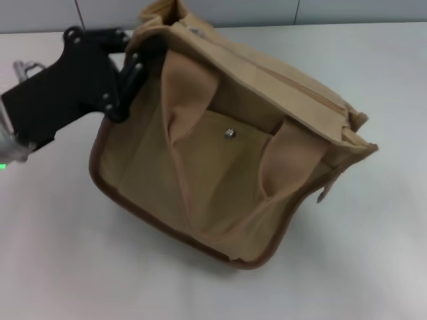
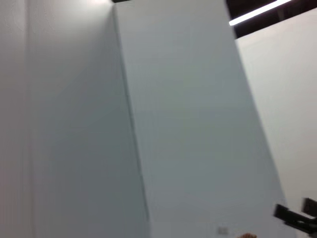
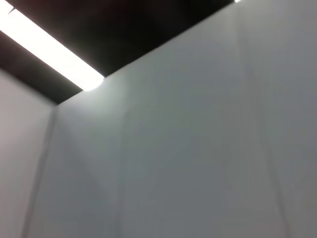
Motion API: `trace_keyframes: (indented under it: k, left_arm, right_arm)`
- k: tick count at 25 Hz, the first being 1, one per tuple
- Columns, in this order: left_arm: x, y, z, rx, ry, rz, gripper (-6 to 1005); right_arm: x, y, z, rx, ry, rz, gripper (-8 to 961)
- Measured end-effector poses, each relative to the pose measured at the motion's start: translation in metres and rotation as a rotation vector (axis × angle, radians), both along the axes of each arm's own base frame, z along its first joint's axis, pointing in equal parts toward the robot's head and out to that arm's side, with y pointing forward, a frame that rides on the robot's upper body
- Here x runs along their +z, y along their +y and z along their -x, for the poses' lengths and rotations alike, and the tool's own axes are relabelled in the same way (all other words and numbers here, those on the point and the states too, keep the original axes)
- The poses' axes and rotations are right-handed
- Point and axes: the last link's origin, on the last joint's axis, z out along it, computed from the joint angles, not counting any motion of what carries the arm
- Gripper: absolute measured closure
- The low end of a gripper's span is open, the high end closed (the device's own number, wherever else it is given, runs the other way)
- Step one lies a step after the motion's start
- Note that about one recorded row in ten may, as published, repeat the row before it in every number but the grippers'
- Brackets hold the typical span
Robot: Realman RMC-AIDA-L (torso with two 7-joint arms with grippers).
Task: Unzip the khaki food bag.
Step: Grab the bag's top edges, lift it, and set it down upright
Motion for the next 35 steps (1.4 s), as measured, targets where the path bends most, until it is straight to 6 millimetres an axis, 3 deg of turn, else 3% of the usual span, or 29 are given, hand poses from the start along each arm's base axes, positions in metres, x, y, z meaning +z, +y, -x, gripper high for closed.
trace_keyframes:
  k: [10, 18, 28, 35]
  left_arm:
    - [0.000, 0.015, -0.042, -0.198, 0.073, 0.026, 955]
    - [-0.004, 0.014, -0.046, -0.224, 0.089, 0.041, 950]
    - [-0.006, 0.014, -0.049, -0.246, 0.111, 0.045, 943]
    - [-0.005, 0.014, -0.050, -0.255, 0.119, 0.034, 938]
  right_arm:
    - [-0.015, 0.060, 0.040, 0.054, 0.043, 0.045, 105]
    - [-0.038, 0.087, 0.074, 0.161, -0.040, 0.197, 105]
    - [-0.060, 0.098, 0.092, 0.215, -0.123, 0.378, 105]
    - [-0.057, 0.090, 0.077, 0.215, -0.205, 0.554, 105]
